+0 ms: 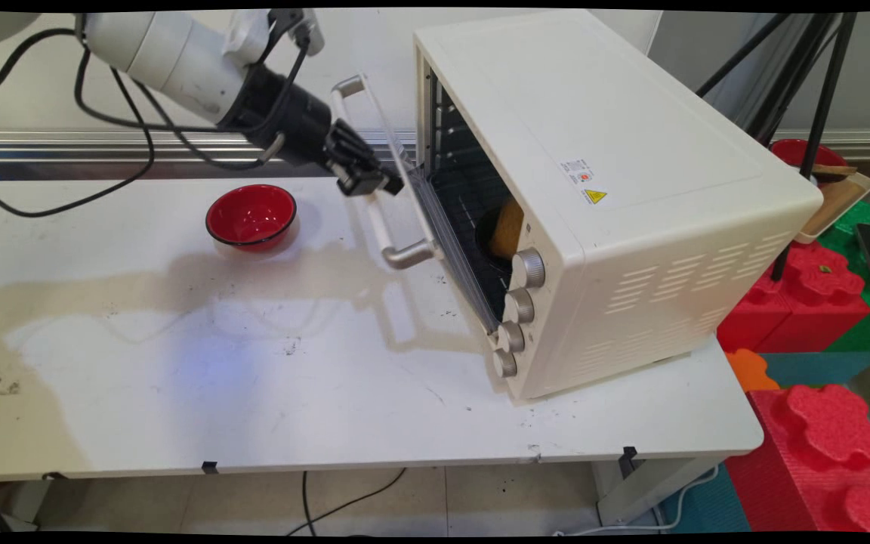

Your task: Open the oven

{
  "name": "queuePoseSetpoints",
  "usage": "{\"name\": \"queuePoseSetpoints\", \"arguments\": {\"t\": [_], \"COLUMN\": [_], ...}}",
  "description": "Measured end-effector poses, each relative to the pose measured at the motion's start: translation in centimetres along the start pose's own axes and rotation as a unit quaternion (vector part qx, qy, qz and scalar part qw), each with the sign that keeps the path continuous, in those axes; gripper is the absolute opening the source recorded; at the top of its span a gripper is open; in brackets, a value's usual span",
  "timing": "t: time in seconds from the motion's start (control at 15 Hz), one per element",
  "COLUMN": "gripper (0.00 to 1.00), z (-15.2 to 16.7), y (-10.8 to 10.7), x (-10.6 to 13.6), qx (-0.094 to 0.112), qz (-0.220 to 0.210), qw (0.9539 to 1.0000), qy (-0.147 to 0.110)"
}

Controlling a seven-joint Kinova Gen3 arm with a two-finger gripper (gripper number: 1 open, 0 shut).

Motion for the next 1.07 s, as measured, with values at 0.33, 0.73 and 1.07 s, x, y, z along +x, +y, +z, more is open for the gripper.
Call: {"name": "queuePoseSetpoints", "arguments": {"t": [0.33,0.73,1.07], "gripper": [0.00,0.00,0.00], "z": [0.3,1.1,1.5], "y": [0.5,1.1,1.4], "x": [-1.9,-4.3,-6.2], "qx": [-0.009,-0.013,-0.017], "qz": [0.005,0.007,0.010], "qw": [0.9997,0.9988,0.9974], "qy": [-0.021,-0.047,-0.069]}}
